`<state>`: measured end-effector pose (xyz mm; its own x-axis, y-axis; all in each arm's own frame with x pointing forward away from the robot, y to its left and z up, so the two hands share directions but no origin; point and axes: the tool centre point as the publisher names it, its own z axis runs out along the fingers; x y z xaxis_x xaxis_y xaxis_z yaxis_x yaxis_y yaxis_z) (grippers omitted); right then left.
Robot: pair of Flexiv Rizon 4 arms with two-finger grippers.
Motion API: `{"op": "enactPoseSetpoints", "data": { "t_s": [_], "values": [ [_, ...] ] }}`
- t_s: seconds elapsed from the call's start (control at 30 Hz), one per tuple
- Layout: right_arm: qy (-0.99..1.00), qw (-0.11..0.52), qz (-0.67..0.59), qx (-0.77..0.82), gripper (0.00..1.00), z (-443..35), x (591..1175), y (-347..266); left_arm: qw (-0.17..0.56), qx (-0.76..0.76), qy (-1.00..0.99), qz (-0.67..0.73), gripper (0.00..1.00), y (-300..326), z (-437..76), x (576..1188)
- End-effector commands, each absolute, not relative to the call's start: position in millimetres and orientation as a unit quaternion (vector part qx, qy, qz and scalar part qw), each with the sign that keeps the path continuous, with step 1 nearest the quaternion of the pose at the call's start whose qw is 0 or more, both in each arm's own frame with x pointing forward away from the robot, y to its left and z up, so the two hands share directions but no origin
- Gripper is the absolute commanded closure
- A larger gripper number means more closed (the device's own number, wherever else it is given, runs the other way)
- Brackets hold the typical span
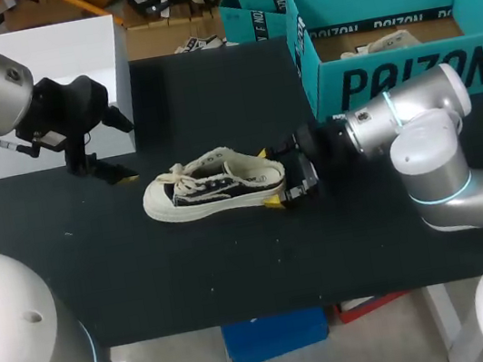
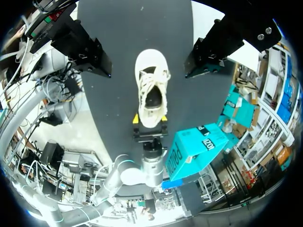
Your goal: Take the shoe out of the shoebox, open the shoe tongue, remove and reinsert the insole, then place the shoe into the shoebox
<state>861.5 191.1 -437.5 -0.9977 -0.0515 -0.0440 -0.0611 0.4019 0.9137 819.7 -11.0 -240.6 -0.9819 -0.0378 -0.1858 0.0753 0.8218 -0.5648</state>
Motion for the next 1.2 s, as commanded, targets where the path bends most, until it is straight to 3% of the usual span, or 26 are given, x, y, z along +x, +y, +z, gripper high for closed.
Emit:
{"op": "enactPoseSetpoints", "data": {
  "t_s": [0.03,0.83,0.87,0.9,1.2],
  "values": [
    [0.837,0.005,0.546,-0.033,0.0,-436.9,862.8,192.2,0.097,0.011,0.949,-0.299,0.0,-10.6,-241.8,819.0],
    [0.833,-0.013,0.552,-0.035,0.0,-439.8,862.8,200.2,0.097,0.011,0.949,-0.299,0.0,-10.6,-241.8,819.0],
    [0.836,-0.009,0.548,-0.029,0.78,-439.9,862.4,200.4,0.097,0.011,0.949,-0.299,0.0,-10.6,-241.8,819.0],
    [0.832,-0.009,0.554,-0.029,1.0,-440.3,862.0,200.0,0.097,0.011,0.949,-0.299,0.0,-10.6,-241.8,819.0],
    [0.832,-0.009,0.554,-0.029,1.0,-440.3,862.0,200.0,0.097,0.011,0.949,-0.299,0.0,-10.6,-241.8,819.0]
  ]
}}
